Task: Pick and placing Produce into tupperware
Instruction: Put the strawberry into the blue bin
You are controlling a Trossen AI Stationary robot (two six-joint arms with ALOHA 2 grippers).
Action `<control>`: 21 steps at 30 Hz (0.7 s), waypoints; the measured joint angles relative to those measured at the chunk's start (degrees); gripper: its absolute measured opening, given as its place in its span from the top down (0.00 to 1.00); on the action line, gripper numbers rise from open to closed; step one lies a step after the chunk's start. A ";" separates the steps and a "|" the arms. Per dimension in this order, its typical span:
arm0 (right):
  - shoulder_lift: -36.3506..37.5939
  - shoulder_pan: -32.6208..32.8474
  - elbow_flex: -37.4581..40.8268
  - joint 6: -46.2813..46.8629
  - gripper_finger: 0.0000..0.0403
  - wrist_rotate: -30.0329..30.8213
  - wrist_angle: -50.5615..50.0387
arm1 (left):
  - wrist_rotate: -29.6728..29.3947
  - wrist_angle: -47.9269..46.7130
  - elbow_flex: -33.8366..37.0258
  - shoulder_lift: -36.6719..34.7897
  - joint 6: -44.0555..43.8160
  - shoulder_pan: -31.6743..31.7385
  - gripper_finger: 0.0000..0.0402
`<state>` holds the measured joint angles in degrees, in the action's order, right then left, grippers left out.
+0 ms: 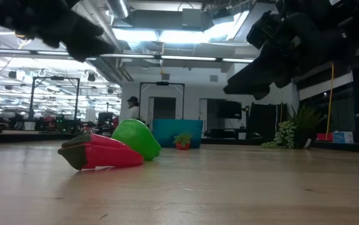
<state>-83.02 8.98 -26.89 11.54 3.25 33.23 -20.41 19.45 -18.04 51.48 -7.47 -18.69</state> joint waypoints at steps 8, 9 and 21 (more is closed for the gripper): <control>0.00 3.54 0.00 3.07 0.62 1.64 0.00 | -3.26 8.93 6.69 0.04 -1.46 -5.13 0.30; 0.00 4.06 0.00 3.22 0.62 2.97 0.03 | -3.23 9.05 7.11 0.04 -1.71 -5.59 0.30; -3.69 7.84 0.00 3.98 0.62 6.95 8.38 | -3.12 15.88 13.46 0.18 -4.14 -8.53 0.30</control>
<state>-86.72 16.82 -26.89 15.53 10.20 41.61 -23.53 35.33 -4.58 51.66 -11.61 -27.22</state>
